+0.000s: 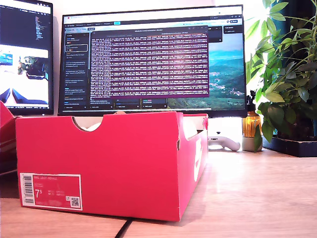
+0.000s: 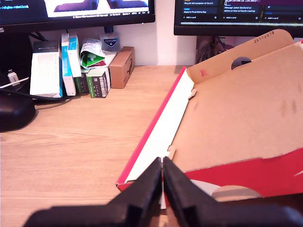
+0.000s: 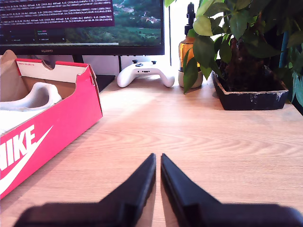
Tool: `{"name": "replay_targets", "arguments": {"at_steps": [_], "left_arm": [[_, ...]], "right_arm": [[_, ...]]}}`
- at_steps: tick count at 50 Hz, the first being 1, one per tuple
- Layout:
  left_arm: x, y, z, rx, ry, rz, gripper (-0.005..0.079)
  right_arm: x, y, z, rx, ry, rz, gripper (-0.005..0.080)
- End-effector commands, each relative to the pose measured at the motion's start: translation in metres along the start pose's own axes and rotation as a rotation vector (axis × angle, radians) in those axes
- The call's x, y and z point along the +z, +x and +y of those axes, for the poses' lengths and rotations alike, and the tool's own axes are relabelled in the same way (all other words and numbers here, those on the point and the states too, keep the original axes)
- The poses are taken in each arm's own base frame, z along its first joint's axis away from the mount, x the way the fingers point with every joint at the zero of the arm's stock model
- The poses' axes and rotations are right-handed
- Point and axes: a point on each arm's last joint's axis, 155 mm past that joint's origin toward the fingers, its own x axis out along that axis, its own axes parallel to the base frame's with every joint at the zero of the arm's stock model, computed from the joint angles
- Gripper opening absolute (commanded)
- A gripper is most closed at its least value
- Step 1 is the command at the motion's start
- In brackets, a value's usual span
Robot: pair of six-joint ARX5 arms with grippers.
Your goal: Pack the white shoes by picking the first shoe and placing it inside the red shoebox, left side, then picking and rotating the second shoe and placing it in the shoebox
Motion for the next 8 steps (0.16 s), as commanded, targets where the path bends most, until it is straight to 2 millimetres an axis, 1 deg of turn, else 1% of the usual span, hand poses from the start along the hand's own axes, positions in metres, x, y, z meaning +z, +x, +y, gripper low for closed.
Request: {"name": "replay_targets", "arguments": {"at_steps": [1, 8], "left_arm": [[-0.0192, 0.0029, 0.0019, 0.005, -0.005, 0.048, -0.0019], [-0.0192, 0.0029, 0.0019, 0.005, -0.005, 0.048, -0.0019]], "right_arm": [[-0.0045, 0.0013, 0.0007, 0.005, 0.003, 0.001, -0.0013], [-0.0045, 0.0013, 0.0007, 0.005, 0.003, 0.001, -0.0013]]}}
